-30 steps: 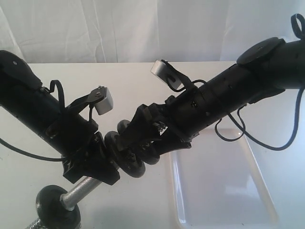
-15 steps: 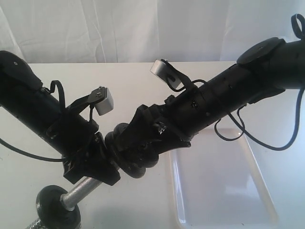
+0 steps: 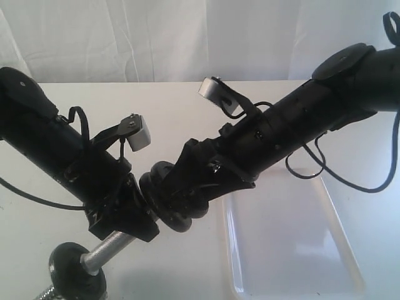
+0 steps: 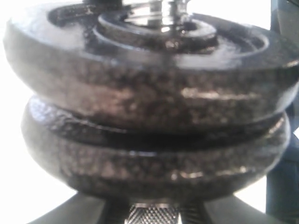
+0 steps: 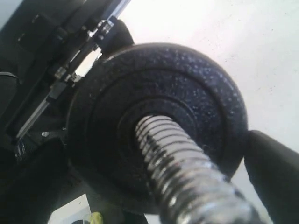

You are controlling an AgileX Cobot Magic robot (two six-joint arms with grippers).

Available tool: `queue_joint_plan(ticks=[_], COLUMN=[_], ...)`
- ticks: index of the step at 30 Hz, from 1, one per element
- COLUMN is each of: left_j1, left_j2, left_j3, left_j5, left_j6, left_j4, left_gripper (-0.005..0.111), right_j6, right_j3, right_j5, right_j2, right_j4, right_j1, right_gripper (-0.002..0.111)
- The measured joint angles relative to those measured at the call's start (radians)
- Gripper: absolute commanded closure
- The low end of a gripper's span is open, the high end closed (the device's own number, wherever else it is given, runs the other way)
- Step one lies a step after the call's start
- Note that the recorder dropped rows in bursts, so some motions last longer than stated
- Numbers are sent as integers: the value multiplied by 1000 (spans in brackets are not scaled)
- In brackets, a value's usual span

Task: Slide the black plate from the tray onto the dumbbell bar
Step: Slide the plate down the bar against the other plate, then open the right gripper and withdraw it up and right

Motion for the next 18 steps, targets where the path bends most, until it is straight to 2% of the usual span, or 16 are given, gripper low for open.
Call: queue_joint_plan(ticks=[6,13,16,17,18], left_j1=[2,4,2,2,2], left_j2=[21,24,24,24,24], left_j3=[0,0,0,0,0], left_j5=[-128,-133,-127,-127,-129], left_j6=[-80,-101,-97,-97,-97], left_j4=[2,2,2,2,2], left_gripper=[107,107,107,107,107], right_j6=[0,11,41,52,71], right_j3=[-35,-34,-41,-46,-68], right_j5=[86,93,94,94,94], right_j2=[-20,-20,-20,-21,-28], right_j4=[-5,-7,-29,-42,-62], right_j1=[-34,-57,-71,-76,-92], right_gripper=[13,14,25,41,49])
